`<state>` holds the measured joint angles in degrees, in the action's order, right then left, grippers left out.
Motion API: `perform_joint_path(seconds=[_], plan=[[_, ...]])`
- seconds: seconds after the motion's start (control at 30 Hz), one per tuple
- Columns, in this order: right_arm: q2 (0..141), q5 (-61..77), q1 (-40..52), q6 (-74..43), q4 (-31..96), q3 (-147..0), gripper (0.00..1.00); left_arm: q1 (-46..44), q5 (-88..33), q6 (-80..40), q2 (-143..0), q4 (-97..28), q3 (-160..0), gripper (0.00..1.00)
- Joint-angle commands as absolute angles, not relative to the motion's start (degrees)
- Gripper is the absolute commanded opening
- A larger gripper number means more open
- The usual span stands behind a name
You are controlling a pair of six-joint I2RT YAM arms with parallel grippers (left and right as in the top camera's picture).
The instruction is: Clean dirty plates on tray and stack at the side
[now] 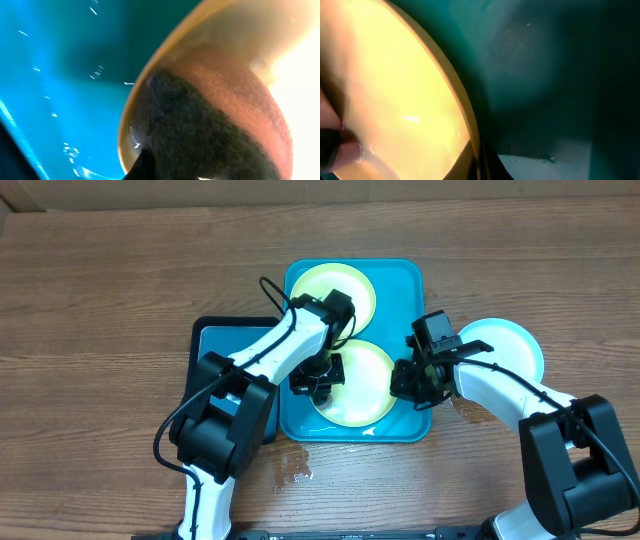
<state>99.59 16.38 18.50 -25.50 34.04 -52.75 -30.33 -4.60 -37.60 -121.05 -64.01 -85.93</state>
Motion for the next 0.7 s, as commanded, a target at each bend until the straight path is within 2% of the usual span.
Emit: perform_joint_path(seconds=[0.0,0.23,0.43,0.67], plan=[[100.9,12.9,18.3,-25.3,35.7,-51.5,0.04,-27.7,7.2,-36.8,-123.2,-63.3,-87.0,0.04],[100.9,12.9,18.3,-25.3,35.9,-51.5,0.04,-30.0,-6.2,-35.7,-123.6,-56.0,-86.6,0.04],[100.9,12.9,18.3,-25.1,36.3,-51.5,0.04,-35.7,-24.1,-33.0,-126.3,-47.0,-86.4,0.04],[100.9,12.9,18.3,-25.1,36.3,-51.5,0.04,-38.6,-29.3,-33.5,-127.2,-44.3,-86.4,0.04]])
